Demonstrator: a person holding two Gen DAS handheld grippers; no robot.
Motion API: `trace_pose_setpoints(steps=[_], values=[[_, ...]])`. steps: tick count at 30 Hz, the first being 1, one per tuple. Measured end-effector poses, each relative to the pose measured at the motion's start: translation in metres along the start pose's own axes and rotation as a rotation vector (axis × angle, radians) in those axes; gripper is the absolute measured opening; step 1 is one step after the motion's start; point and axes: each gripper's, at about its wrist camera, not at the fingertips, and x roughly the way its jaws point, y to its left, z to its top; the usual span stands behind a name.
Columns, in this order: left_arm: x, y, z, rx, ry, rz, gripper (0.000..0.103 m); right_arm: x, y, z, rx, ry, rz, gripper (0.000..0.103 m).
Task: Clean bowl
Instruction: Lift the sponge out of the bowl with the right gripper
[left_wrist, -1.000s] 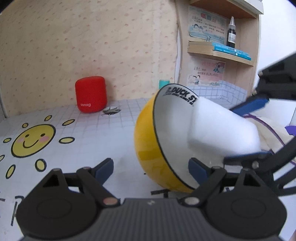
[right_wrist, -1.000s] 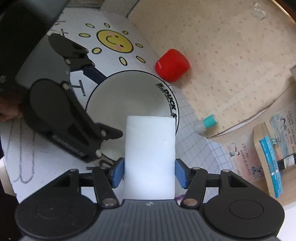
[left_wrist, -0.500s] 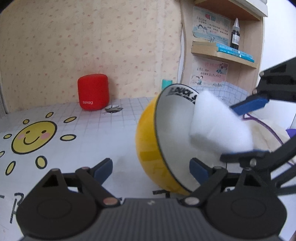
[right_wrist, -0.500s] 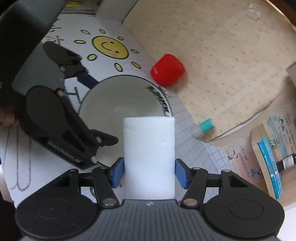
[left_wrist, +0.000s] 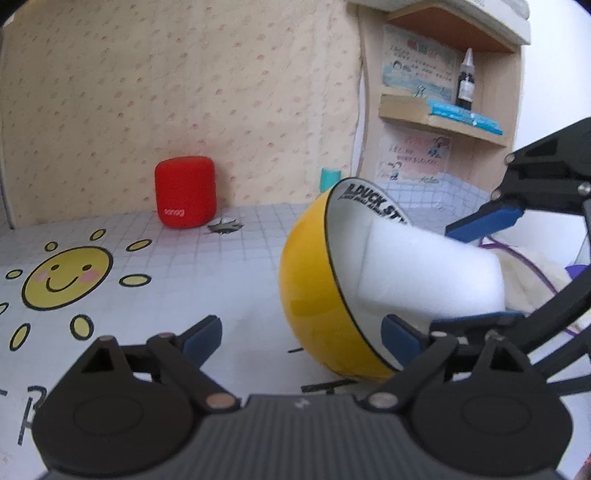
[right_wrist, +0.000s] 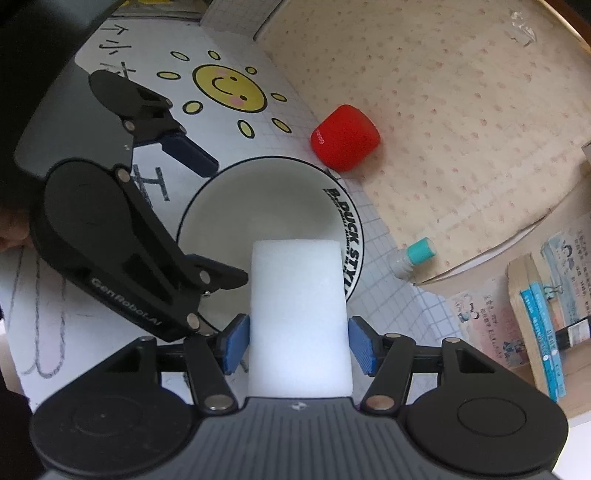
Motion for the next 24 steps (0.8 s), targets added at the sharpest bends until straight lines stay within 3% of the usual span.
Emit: trace_pose_setpoints(steps=[4,11,12,13,16,21,24], values=[[0.003,-0.002,0.001,0.014,0.018,-0.002,0.094,-0.005,-0.001,-0.007,0.016,-0.030,0.015,0.075],[0.002,-0.009,0.000,0.057,0.018,0.012,0.094,-0.008,-0.004,-0.016,0.071,-0.062,0.036,0.074],[0.002,-0.009,0.000,0.063,0.018,0.016,0.094,-0.010,-0.004,-0.017,0.087,-0.073,0.032,0.069],[0.002,-0.010,0.000,0.072,0.014,0.020,0.094,-0.011,-0.004,-0.018,0.095,-0.080,0.030,0.054],[-0.001,-0.013,0.002,0.112,-0.004,0.036,0.094,-0.012,-0.003,-0.017,0.084,-0.084,0.009,0.039],[-0.004,-0.016,0.005,0.152,-0.040,0.057,0.097,-0.018,-0.004,-0.014,0.080,-0.112,0.027,0.038],[-0.003,-0.016,0.005,0.151,-0.032,0.057,0.097,-0.018,-0.004,-0.016,0.099,-0.120,0.051,0.042]])
